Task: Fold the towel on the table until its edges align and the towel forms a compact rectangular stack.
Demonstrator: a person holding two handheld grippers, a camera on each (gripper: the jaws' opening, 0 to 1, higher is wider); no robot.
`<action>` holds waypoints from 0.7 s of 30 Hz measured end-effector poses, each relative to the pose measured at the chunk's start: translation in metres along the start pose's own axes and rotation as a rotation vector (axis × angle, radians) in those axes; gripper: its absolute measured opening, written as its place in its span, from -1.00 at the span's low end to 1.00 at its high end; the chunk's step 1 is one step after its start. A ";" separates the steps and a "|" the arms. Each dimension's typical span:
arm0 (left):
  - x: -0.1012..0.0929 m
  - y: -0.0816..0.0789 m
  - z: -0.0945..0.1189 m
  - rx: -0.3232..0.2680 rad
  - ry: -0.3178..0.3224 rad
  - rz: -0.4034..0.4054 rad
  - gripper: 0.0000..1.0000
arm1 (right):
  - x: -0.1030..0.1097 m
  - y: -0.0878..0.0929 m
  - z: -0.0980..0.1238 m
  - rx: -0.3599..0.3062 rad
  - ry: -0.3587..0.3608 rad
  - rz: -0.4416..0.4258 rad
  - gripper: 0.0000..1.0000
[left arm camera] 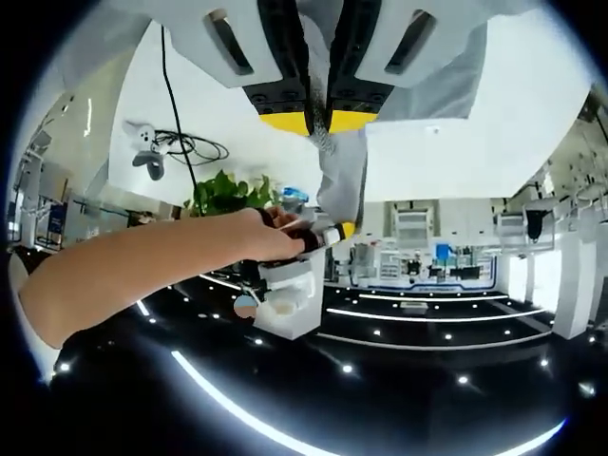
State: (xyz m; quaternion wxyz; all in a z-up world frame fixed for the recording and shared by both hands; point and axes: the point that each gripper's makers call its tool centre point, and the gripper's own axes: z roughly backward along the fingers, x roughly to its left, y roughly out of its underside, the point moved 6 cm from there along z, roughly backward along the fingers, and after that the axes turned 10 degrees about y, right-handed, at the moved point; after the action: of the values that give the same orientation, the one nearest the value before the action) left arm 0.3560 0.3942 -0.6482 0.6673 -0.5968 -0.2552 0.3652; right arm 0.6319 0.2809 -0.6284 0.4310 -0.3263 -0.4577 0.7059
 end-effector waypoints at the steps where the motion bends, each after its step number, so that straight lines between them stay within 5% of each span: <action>1: 0.003 0.004 0.001 0.005 -0.004 0.002 -0.90 | 0.005 0.002 -0.001 0.001 -0.006 0.005 -1.00; 21: 0.054 0.051 0.025 0.095 -0.112 0.021 -0.90 | 0.057 0.021 -0.042 0.041 -0.068 0.046 -1.00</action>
State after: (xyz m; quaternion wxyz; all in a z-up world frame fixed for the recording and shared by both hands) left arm 0.3596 0.4530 -0.6997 0.6758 -0.5458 -0.2681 0.4166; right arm 0.6377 0.3433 -0.6673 0.4057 -0.3035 -0.4498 0.7355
